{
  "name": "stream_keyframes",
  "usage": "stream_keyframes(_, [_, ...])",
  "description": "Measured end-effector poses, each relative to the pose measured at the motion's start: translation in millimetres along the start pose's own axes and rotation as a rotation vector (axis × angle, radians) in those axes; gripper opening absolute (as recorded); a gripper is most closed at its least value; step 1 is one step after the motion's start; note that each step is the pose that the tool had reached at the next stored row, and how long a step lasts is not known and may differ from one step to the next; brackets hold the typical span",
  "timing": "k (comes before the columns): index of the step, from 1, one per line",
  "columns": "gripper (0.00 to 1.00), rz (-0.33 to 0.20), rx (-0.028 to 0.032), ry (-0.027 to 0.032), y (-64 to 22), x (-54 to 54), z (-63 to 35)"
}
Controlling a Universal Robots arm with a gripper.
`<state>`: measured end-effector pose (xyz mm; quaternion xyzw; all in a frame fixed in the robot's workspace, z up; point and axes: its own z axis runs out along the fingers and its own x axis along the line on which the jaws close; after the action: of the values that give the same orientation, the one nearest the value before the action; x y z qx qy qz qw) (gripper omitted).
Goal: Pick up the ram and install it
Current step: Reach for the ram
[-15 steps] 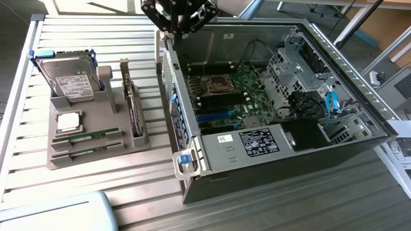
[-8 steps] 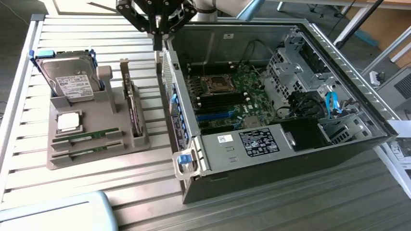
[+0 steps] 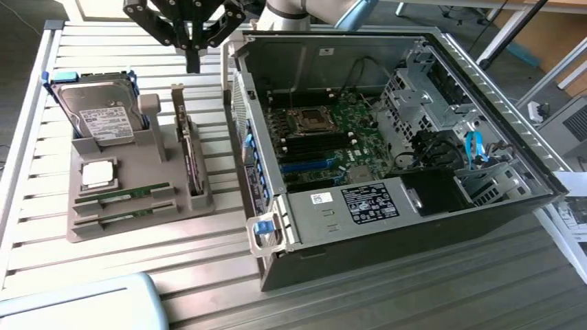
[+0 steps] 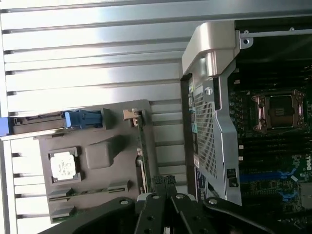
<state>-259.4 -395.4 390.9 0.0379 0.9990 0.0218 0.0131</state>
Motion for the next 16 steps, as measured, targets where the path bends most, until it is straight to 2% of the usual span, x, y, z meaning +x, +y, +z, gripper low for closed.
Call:
stream_keyframes(5, [0.11,0.000,0.0001,0.0001,1.3,28.7,1.5])
stream_keyframes(16, [0.11,0.000,0.0000,0.0000,-2.4,80.6,4.6])
